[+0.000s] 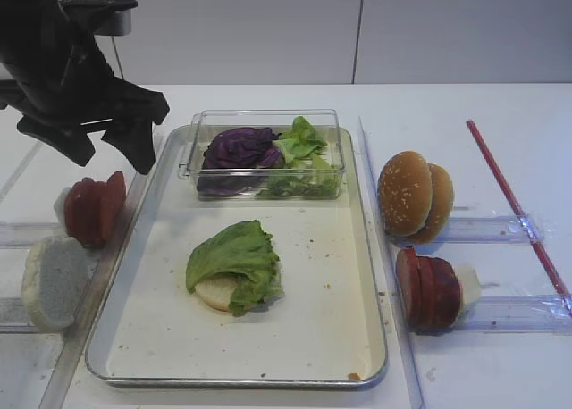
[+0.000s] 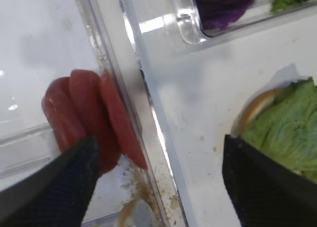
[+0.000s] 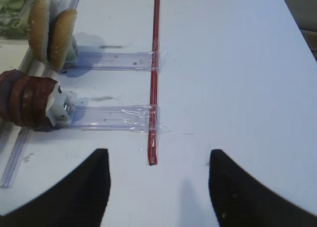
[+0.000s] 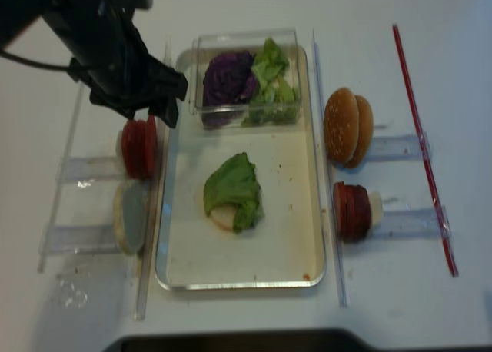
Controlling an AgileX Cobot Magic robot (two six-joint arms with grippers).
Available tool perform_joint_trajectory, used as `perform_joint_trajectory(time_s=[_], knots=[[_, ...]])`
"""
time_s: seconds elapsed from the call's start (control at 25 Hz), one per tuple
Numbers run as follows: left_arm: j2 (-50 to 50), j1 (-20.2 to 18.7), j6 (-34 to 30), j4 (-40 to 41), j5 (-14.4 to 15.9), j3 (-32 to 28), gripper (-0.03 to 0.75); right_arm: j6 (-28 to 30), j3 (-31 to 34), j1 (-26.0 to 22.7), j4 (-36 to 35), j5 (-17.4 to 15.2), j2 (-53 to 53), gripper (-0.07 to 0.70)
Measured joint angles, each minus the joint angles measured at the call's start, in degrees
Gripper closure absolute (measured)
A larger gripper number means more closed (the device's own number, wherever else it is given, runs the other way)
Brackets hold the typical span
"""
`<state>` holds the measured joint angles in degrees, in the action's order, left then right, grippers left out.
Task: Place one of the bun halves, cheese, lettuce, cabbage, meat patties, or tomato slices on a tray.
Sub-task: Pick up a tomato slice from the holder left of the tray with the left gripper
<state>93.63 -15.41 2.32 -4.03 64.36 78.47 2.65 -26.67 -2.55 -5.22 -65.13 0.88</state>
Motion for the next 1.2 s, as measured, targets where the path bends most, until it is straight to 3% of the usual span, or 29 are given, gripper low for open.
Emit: perform_joint_trajectory(time_s=[0.64, 1.2], knots=[[5.34, 0.0, 5.91, 3.6, -2.24, 1.34, 0.242, 0.0, 0.0, 0.0, 0.0, 0.0, 0.0, 0.178], [8.03, 0.0, 6.2, 3.6, -3.54, 1.44, 0.242, 0.0, 0.0, 0.0, 0.1, 0.0, 0.0, 0.178]])
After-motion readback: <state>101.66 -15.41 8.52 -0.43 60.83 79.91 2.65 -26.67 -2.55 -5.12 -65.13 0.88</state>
